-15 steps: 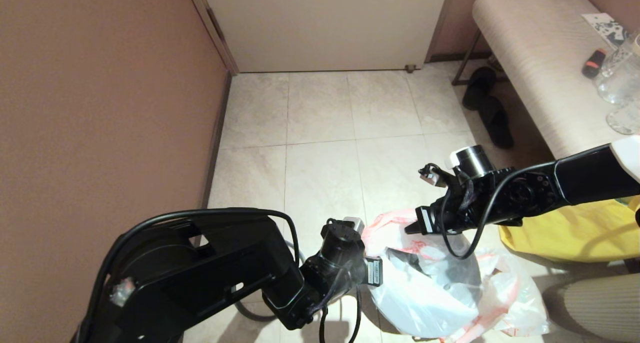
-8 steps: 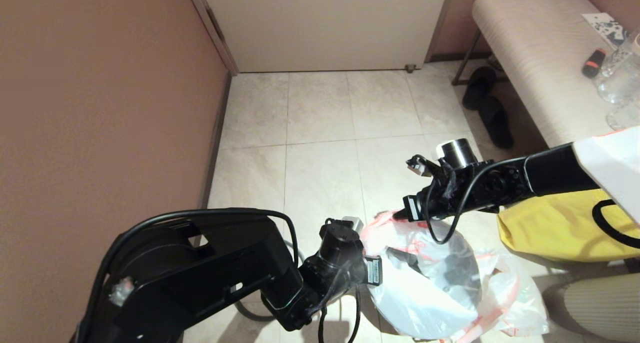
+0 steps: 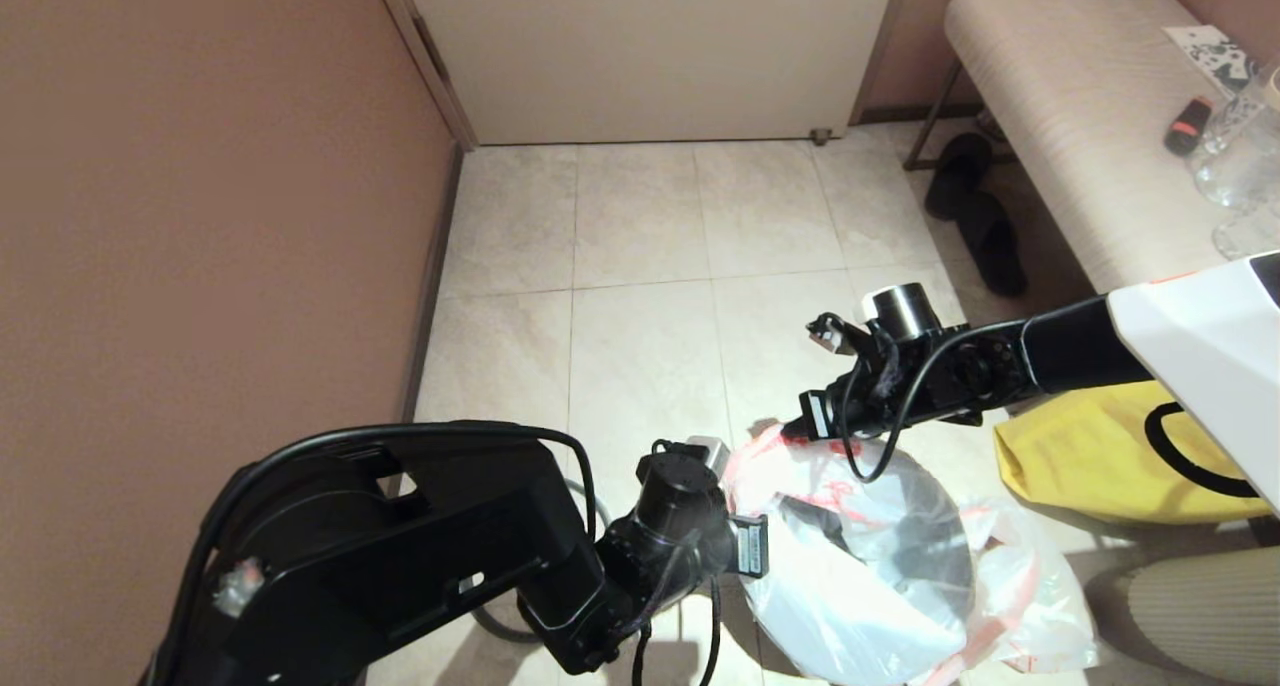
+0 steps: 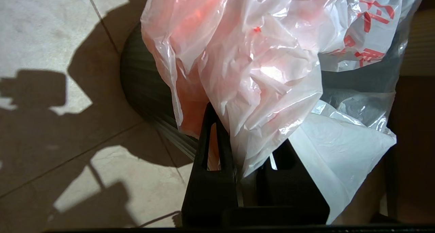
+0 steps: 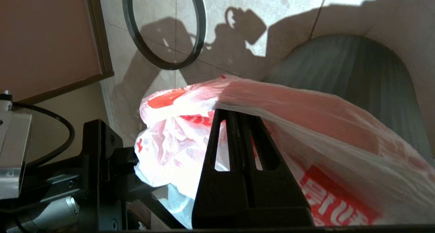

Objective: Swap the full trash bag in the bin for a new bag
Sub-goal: Put the new garbage bag on the trash can

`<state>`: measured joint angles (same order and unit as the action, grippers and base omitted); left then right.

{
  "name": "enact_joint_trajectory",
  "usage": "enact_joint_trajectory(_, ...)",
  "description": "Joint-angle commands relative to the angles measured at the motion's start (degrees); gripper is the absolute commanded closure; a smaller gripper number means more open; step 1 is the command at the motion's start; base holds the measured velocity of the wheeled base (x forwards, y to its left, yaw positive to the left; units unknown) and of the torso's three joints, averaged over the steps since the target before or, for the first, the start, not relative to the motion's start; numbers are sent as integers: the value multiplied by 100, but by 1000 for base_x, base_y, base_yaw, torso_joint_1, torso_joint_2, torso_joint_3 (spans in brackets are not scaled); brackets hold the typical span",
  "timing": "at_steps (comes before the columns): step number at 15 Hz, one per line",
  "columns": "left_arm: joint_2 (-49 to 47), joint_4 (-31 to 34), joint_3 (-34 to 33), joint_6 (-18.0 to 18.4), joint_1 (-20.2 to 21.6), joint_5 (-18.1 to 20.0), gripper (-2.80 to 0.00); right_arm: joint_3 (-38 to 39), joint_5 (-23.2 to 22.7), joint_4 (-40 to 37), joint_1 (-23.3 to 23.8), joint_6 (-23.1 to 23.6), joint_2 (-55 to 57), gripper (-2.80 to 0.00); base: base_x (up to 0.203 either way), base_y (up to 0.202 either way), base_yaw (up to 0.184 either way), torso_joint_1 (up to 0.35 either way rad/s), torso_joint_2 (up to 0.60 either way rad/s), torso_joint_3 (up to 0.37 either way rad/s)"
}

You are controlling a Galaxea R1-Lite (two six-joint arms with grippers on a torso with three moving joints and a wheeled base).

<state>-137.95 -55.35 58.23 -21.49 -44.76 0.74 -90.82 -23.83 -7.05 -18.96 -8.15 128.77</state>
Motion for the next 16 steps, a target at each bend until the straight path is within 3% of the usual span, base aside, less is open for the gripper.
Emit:
enact_joint_trajectory(1,5,-47,-31,-13,-6,14,0,3,-34,17,-3,-165,-168,0,0,0,0,0,0,0)
enact_joint_trajectory(10,5,-61,-44,-4,-6,5,0,-125,-43,129,-3,-234,389,0,0,0,0,0,0,0)
enact_joint_trajectory(13,5,-64,-75,13,-59,-4,0,-98,-50,758,40,-723,532,0,0,0,0,0,0,0)
enact_joint_trajectory(16,5,-64,-67,10,-35,-13,0,-100,-49,871,41,-793,773,0,0,0,0,0,0,0)
